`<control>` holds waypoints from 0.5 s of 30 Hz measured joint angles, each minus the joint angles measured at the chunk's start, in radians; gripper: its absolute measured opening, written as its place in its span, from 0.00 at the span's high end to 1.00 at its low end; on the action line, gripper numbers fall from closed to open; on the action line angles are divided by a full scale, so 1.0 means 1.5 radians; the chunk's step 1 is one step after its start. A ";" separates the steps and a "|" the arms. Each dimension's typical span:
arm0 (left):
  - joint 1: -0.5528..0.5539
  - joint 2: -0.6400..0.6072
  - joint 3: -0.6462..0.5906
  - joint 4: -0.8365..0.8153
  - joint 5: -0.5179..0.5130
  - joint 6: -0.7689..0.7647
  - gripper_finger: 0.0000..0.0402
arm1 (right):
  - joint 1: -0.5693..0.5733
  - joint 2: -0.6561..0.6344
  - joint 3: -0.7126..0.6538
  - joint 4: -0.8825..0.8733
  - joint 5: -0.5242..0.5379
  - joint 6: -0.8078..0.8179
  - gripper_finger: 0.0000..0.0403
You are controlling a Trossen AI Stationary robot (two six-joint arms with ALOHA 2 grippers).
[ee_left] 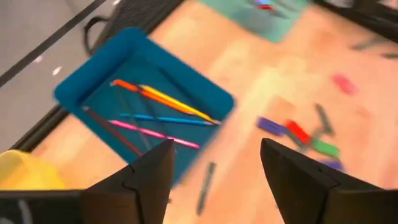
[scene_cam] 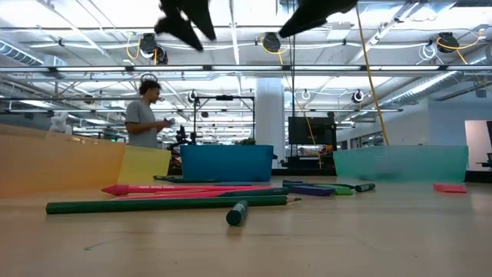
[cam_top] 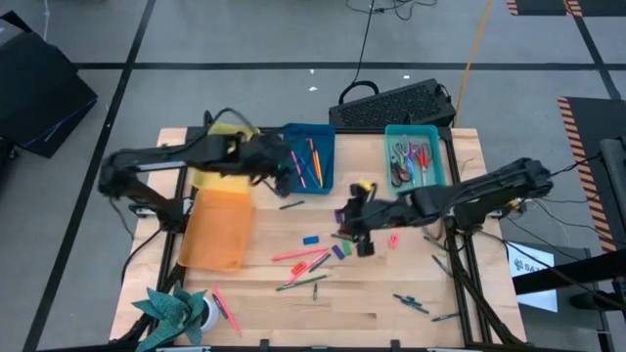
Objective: Sort crayons/erasers/pens/pencils in bins
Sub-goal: Put the green pencil into the blue bin
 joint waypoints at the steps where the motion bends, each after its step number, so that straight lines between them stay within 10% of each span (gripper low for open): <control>1: -0.024 -0.013 0.000 -0.006 -0.003 -0.002 0.42 | 0.009 0.021 0.009 0.002 0.000 0.002 0.50; 15: -0.345 -0.066 0.000 -0.031 -0.117 -0.040 0.52 | 0.142 0.306 0.105 0.107 -0.042 0.149 0.50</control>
